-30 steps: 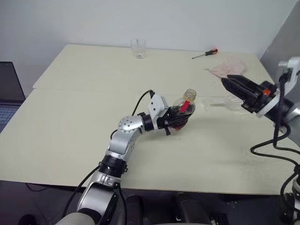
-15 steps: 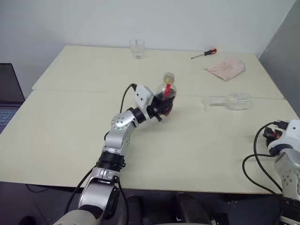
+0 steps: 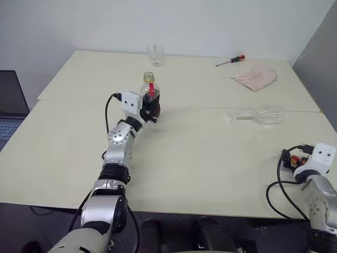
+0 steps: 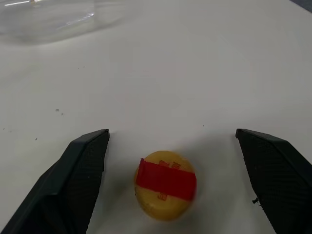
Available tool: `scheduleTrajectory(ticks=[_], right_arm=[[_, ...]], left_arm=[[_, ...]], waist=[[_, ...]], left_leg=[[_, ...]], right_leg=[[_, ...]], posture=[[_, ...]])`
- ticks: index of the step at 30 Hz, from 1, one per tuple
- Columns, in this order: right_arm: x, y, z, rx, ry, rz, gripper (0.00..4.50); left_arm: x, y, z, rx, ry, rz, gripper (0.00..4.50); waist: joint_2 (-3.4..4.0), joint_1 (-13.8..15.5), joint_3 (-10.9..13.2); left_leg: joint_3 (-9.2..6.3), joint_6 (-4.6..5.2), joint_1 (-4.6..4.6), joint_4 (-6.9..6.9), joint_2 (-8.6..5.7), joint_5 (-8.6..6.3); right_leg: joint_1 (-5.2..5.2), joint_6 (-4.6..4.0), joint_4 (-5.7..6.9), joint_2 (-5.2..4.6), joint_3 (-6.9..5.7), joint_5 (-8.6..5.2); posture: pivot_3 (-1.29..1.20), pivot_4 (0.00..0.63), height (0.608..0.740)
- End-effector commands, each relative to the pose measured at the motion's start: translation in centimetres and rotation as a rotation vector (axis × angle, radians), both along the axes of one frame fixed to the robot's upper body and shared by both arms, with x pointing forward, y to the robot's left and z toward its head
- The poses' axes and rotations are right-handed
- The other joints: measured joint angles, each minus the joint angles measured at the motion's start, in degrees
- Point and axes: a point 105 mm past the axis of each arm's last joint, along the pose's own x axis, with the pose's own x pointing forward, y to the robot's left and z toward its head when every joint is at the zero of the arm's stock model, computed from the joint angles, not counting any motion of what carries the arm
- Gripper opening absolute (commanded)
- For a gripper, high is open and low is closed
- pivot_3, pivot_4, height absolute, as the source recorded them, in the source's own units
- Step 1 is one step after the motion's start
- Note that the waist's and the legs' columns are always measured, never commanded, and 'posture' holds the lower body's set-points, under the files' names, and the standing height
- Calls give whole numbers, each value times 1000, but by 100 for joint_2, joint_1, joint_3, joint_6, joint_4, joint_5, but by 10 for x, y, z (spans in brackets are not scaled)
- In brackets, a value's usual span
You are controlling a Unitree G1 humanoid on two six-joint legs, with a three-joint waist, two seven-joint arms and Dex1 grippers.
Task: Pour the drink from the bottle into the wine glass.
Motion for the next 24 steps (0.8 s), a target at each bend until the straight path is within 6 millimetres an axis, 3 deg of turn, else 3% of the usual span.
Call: scheduleTrajectory(ticks=[1, 4, 8, 12, 18, 24], right_arm=[[3, 13, 38, -90, -60, 67, 4500], [4, 24, 47, -129, -2, 121, 4500], [14, 53, 83, -37, -147, 240, 4500], [20, 83, 103, -60, -178, 382, 4500], [29, 112, 104, -56, -166, 484, 4500], [33, 120, 103, -67, -153, 521, 4500]], left_arm=[[2, 7, 21, -2, -82, 39, 1266], [6, 18, 18, -24, -68, 93, 1266], [9, 26, 15, -33, -54, 134, 1266], [10, 34, 8, -41, -41, 168, 1266], [8, 49, -10, -77, -9, 254, 1266], [4, 64, -23, -54, 15, 346, 1266]], waist=[[-1, -8, -1], [-1, -3, -1], [-1, -13, 0], [-2, 6, 0], [-3, 9, 0], [-3, 8, 0]], left_leg=[[-1, 0, 0, -1, 1, 0], [-4, -1, 1, -3, 4, 0], [-2, -1, 1, -1, 4, 0], [-6, -1, 0, -2, 3, 0], [-4, -1, -2, 2, 1, 0], [-3, -1, -2, 1, 2, 0]], right_leg=[[0, 0, 1, 1, 0, 0], [1, 0, 0, 3, -7, 0], [1, 0, 1, 3, -4, 0], [1, 0, 0, 3, -9, 0], [2, -3, -1, -1, -9, 3], [2, -4, 0, -1, -10, 4]], posture=[[0, 150, 740], [0, 150, 740], [0, 150, 740], [0, 150, 740], [0, 150, 740], [0, 150, 740]])
